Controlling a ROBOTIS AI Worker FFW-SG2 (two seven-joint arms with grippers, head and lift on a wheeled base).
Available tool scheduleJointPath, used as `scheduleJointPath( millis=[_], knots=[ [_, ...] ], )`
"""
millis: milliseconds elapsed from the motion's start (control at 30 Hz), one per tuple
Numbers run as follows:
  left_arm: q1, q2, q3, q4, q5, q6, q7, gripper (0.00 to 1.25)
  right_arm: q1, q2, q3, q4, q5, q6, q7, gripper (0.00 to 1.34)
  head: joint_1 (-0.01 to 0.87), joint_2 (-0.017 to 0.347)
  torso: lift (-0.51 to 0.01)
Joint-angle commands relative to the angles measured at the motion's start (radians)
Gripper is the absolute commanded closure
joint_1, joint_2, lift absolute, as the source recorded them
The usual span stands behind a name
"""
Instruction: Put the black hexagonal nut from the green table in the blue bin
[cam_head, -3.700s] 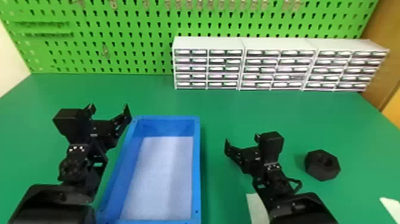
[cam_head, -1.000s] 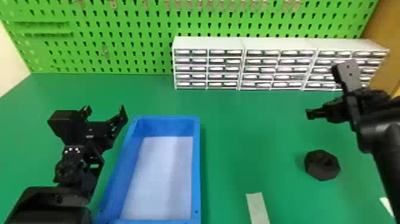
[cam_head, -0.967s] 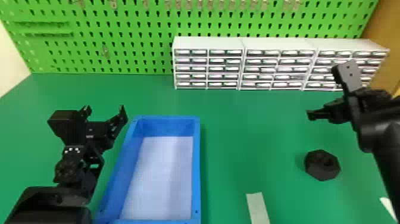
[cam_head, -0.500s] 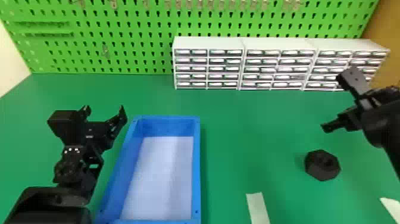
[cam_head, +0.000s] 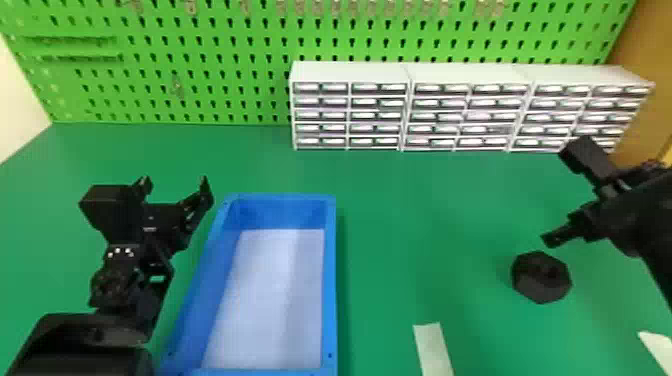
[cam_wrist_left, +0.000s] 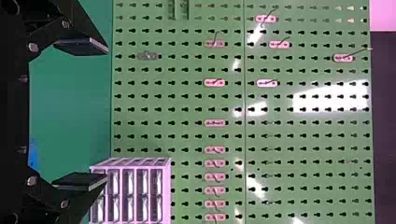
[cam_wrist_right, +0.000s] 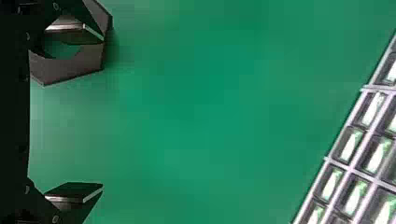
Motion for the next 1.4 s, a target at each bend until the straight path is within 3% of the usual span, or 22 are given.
scheduleJointPath(
  millis=[0, 467, 1200, 1300, 1367],
  knots=[
    [0.000, 0.000, 0.002, 0.000, 0.000, -0.001, -0.001, 0.30, 0.006, 0.002, -0.002, 0.021, -0.001, 0.004, 0.004, 0.18, 0.686, 0.052, -0.097],
    [0.002, 0.000, 0.002, 0.000, 0.000, 0.000, 0.001, 0.30, 0.021, 0.008, -0.030, 0.048, 0.008, 0.004, 0.009, 0.18, 0.686, 0.052, -0.097],
    [0.000, 0.000, 0.002, 0.000, 0.000, -0.003, 0.001, 0.30, 0.037, 0.042, -0.066, 0.096, 0.004, -0.034, -0.023, 0.20, 0.686, 0.052, -0.097],
    [0.000, 0.000, 0.003, 0.000, 0.000, -0.005, -0.001, 0.30, 0.037, 0.045, -0.063, 0.099, 0.004, -0.035, -0.023, 0.24, 0.686, 0.052, -0.097],
    [0.000, 0.000, 0.002, 0.000, 0.000, -0.005, -0.001, 0.30, 0.035, 0.045, -0.062, 0.101, 0.004, -0.035, -0.023, 0.35, 0.686, 0.052, -0.097]
  ],
)
